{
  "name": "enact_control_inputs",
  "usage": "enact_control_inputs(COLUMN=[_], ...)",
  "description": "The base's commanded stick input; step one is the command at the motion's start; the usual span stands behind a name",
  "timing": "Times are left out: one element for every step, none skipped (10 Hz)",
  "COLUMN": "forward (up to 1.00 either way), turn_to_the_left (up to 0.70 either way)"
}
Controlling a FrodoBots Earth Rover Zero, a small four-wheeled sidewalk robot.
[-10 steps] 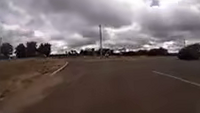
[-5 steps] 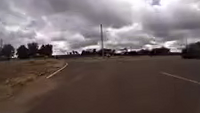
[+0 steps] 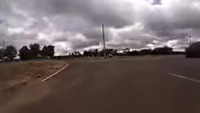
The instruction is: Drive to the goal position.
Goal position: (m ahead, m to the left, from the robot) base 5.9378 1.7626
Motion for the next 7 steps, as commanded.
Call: enact_control_inputs(forward=[0.85,0.85,0.85,0.85,0.85,0.85,0.85], turn_to_the_left=[0.04,0.04,0.04,0.04,0.04,0.04,0.12])
